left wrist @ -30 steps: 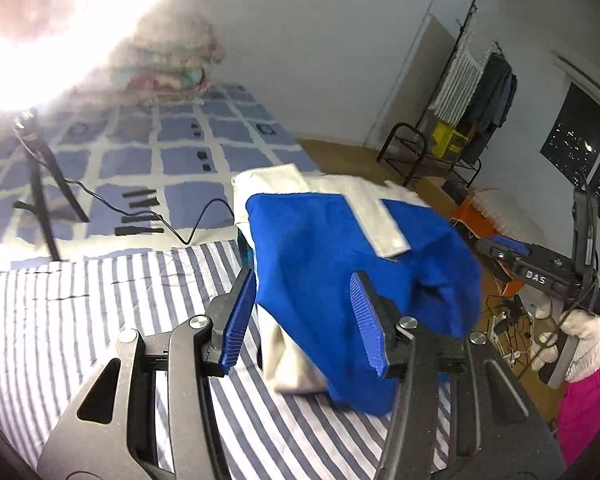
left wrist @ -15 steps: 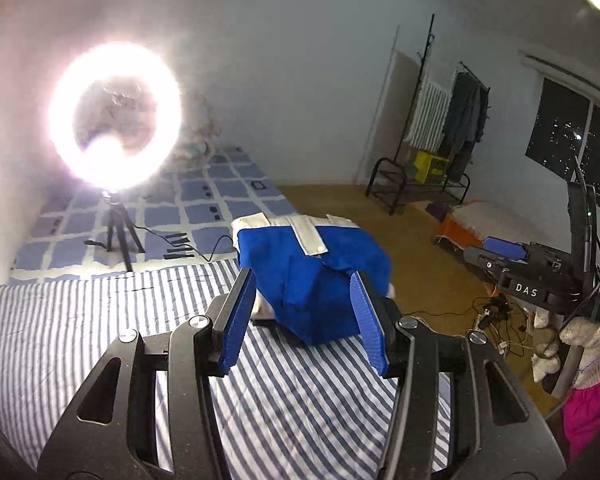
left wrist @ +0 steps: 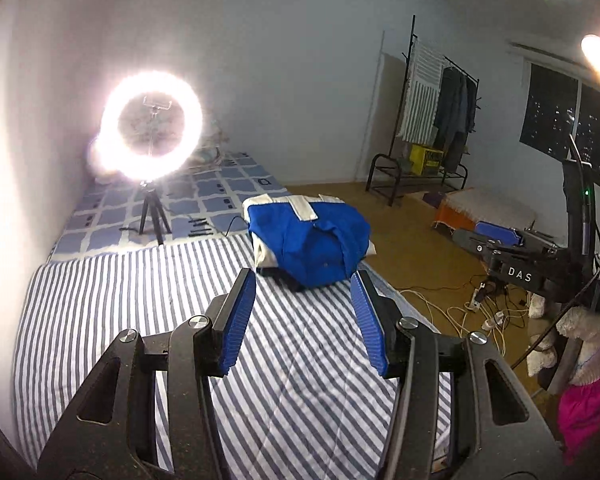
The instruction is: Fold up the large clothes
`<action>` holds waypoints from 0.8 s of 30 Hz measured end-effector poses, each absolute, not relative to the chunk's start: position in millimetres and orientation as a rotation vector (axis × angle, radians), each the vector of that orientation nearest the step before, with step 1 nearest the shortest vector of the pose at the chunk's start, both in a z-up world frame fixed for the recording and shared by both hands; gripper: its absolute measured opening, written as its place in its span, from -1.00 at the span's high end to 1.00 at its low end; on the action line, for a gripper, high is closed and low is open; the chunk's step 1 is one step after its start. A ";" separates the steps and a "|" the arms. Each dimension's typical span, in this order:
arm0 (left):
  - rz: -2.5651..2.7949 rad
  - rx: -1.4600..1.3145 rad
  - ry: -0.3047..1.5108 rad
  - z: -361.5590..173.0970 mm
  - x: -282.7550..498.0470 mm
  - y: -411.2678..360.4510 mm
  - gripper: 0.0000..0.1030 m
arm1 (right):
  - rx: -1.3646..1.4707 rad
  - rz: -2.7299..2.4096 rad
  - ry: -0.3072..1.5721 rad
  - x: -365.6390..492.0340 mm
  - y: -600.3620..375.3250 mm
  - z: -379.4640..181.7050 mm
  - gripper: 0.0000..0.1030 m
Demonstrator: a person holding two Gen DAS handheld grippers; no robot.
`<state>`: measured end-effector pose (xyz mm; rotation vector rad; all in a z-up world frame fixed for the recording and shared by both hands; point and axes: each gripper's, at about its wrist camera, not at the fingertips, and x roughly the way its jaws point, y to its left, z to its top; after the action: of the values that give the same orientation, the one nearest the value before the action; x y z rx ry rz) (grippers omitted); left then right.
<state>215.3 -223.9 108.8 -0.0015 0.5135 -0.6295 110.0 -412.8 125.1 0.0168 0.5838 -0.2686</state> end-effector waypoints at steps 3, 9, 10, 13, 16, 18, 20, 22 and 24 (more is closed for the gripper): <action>-0.615 0.006 0.521 98.8 199.7 -215.0 -0.03 | 0.051 -0.273 0.568 91.3 -403.4 115.9 0.05; -0.597 0.007 0.505 80.5 176.8 -205.0 -0.20 | 0.027 -0.286 0.571 67.4 -379.9 90.6 -0.02; -0.596 0.013 0.505 77.2 175.1 -205.4 -0.21 | 0.027 -0.283 0.573 65.7 -378.1 86.7 -0.04; -0.593 0.037 0.507 70.9 175.0 -209.3 -0.30 | 0.024 -0.295 0.568 60.0 -373.9 78.8 -0.12; -0.594 0.043 0.506 66.1 175.8 -212.9 -0.41 | 0.025 -0.304 0.565 55.9 -372.1 73.3 -0.13; -0.590 0.053 0.505 64.6 174.3 -214.8 -0.50 | 0.018 -0.311 0.562 52.4 -370.0 70.3 -0.15; -0.581 0.058 0.496 63.2 172.7 -214.6 -0.64 | 0.012 -0.323 0.558 48.6 -369.2 67.3 -0.25; -0.567 0.052 0.483 62.4 170.2 -214.3 -0.78 | 0.011 -0.332 0.550 46.6 -369.8 64.5 -0.43; -0.555 0.050 0.478 61.1 167.1 -213.2 -0.88 | 0.010 -0.344 0.540 44.3 -370.7 63.2 -0.54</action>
<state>167.1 -213.2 61.1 0.0503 0.4782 -0.5554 44.3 -370.7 63.2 0.0103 0.5402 -0.3438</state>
